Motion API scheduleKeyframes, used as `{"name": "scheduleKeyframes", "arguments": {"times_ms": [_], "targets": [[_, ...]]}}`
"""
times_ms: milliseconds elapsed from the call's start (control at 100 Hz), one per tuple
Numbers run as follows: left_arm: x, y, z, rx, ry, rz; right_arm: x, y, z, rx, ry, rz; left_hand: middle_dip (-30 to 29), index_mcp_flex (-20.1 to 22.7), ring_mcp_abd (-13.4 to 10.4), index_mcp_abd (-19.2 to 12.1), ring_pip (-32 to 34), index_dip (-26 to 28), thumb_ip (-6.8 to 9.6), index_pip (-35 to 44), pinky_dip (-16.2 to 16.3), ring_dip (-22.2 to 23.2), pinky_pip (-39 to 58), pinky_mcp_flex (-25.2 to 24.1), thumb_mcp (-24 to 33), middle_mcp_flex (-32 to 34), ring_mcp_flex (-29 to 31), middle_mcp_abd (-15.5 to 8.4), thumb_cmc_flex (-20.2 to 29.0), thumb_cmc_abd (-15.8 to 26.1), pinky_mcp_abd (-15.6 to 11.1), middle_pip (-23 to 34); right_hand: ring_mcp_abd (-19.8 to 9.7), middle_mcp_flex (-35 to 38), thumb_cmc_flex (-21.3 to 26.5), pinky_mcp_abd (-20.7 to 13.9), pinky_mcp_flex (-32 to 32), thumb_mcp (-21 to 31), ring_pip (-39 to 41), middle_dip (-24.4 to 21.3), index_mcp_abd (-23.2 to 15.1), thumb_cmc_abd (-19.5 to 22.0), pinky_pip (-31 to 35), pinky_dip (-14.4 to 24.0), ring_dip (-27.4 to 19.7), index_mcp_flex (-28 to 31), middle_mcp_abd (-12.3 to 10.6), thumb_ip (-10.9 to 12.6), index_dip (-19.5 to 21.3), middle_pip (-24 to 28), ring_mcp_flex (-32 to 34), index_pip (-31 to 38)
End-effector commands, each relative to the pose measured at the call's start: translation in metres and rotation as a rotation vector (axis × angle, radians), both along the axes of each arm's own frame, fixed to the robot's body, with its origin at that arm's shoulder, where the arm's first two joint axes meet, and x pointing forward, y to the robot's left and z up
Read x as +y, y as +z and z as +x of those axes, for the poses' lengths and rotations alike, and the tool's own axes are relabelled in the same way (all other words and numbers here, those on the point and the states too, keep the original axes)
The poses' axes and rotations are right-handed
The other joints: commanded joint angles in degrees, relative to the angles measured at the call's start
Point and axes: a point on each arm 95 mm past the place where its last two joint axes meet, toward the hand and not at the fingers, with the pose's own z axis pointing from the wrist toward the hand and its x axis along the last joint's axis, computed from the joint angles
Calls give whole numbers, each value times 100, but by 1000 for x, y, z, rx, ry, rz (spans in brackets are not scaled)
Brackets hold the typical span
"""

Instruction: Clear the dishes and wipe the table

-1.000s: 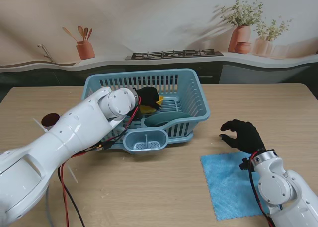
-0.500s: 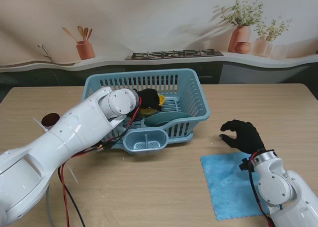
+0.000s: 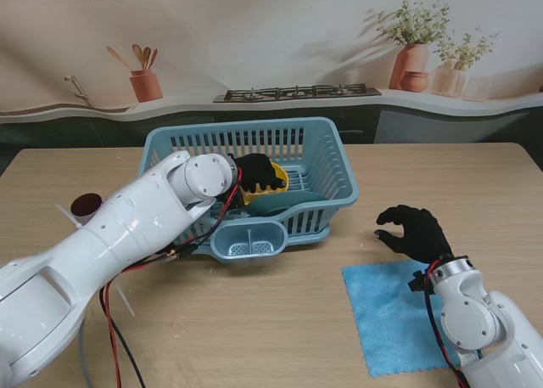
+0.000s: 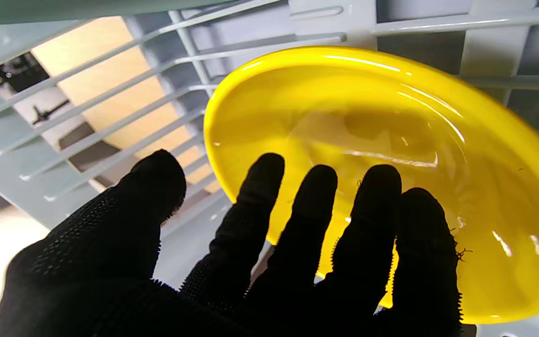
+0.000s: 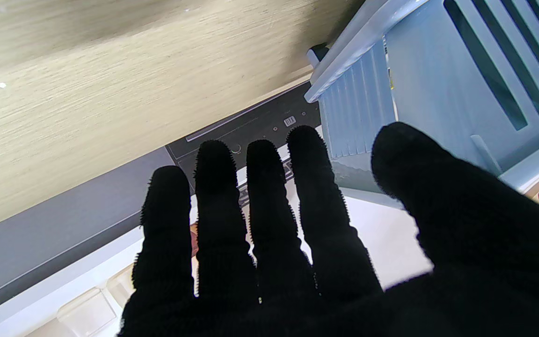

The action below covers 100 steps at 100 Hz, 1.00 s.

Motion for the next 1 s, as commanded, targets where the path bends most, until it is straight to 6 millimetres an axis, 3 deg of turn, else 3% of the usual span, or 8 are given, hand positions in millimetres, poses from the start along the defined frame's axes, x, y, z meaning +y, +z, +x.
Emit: {"name": "scheduleKeyframes", "arguments": {"times_ms": [0, 320, 670, 990], "targets": [[-4, 3, -2, 3, -16, -9, 2, -2, -1, 9, 13, -3, -93, 198, 19, -47, -28, -50, 2, -78, -120, -50, -68, -94, 191, -51, -113, -55, -271, -28, 15, -36, -136, -141, 29, -188, -76, -1, -31, -60, 37, 95, -78, 73, -41, -101, -74, 252, 42, -70, -132, -49], [-2, 9, -5, -49, -25, -37, 3, -2, -1, 12, 15, -3, -94, 180, 28, -75, -29, -71, -15, -88, -145, -32, -66, -175, 222, -100, -178, -91, -365, -19, -51, -44, -133, -143, 24, -194, -77, 0, -30, -60, 33, 93, -82, 77, -40, -104, -69, 251, 42, -69, -131, -49], [7, 30, -16, -133, -59, -82, 2, -2, -1, 9, 16, -3, -61, 78, 20, -186, 60, -37, -16, -85, -168, 114, -26, -400, 26, -245, -366, -206, -348, 83, -179, -1, -133, -145, 30, -179, -81, 1, -29, -61, 40, 91, -82, 81, -40, -101, -69, 252, 41, -71, -132, -50], [23, 52, -24, -213, -116, -94, 1, -1, 1, 2, 22, -3, -11, 91, -1, -282, 226, 87, 38, -15, -63, 297, 222, -249, 93, -196, -233, -264, 146, -23, -133, 105, -138, -140, 26, -182, -81, -1, -31, -61, 37, 92, -84, 81, -41, -100, -66, 252, 40, -73, -135, -53]]}}
